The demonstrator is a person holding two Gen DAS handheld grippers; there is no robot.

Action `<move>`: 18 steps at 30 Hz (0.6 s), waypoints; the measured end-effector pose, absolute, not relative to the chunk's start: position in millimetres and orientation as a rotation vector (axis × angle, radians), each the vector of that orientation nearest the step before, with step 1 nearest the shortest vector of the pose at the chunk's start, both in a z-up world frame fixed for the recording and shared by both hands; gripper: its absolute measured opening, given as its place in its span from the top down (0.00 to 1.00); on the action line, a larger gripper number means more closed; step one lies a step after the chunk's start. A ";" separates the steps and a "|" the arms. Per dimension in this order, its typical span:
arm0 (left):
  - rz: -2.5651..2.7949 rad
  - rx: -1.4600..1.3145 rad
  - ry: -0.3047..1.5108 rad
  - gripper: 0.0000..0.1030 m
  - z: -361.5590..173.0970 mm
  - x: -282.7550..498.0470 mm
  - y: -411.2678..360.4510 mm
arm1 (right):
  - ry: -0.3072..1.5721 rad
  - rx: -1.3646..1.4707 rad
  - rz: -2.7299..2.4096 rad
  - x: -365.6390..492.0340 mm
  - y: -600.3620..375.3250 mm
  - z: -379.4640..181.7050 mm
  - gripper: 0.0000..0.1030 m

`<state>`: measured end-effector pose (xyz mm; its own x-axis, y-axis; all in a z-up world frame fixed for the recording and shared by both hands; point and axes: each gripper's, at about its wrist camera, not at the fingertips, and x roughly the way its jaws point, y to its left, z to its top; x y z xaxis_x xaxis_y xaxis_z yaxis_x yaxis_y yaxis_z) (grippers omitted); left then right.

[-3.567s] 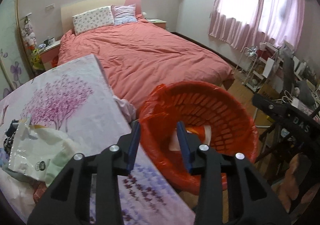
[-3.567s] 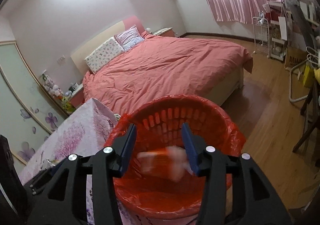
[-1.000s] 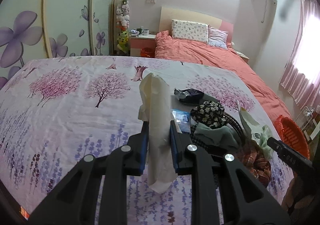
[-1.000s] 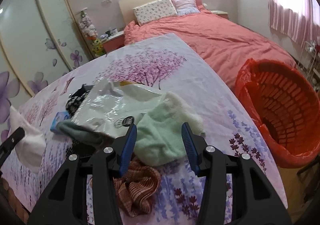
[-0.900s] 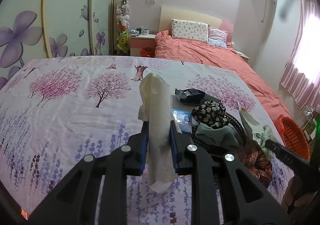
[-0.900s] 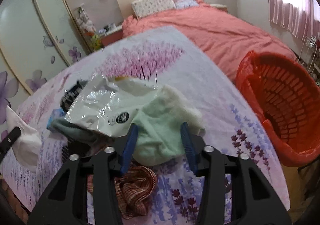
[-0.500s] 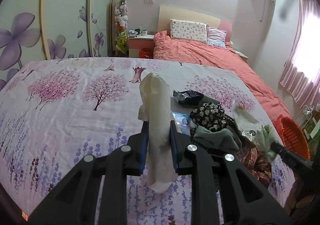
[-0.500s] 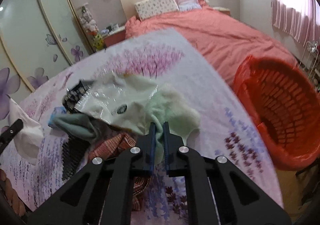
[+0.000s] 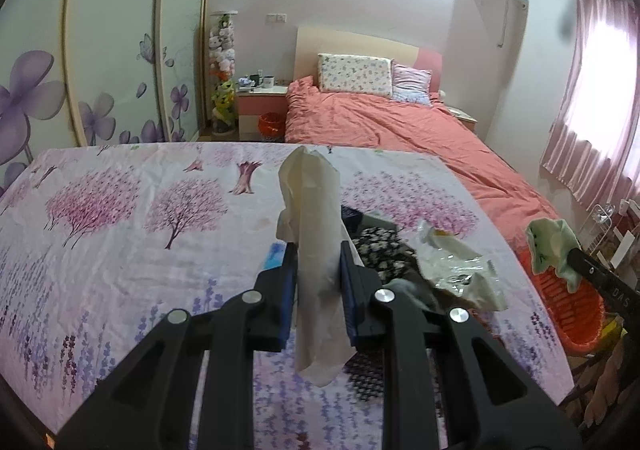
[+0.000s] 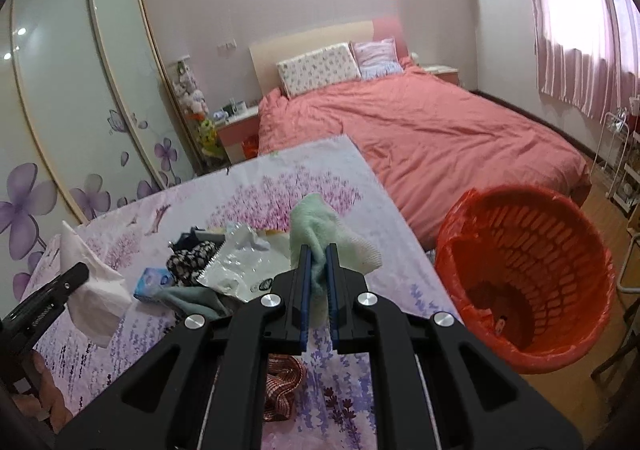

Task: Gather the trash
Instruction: 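Grasp the green cloth with the right tool while the left tool holds the tissue, then carry the tissue and green cloth over the basket and open both tools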

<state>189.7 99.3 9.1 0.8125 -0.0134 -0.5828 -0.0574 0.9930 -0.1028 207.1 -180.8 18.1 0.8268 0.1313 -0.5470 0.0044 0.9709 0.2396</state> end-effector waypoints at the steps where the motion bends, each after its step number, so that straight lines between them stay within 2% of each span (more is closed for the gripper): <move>1: 0.018 -0.117 0.620 0.80 10.8 189.3 97.5 | 0.585 0.234 0.068 205.5 -181.4 20.3 0.92; 18: -0.118 -0.084 0.583 0.80 34.5 183.9 39.6 | 0.454 0.257 0.041 176.2 -213.3 45.7 0.92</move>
<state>183.9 39.6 34.5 0.8281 -0.1352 -0.5440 0.0876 0.9898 -0.1126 176.2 -213.3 45.7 0.8985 0.0958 -0.4283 0.0182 0.9669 0.2544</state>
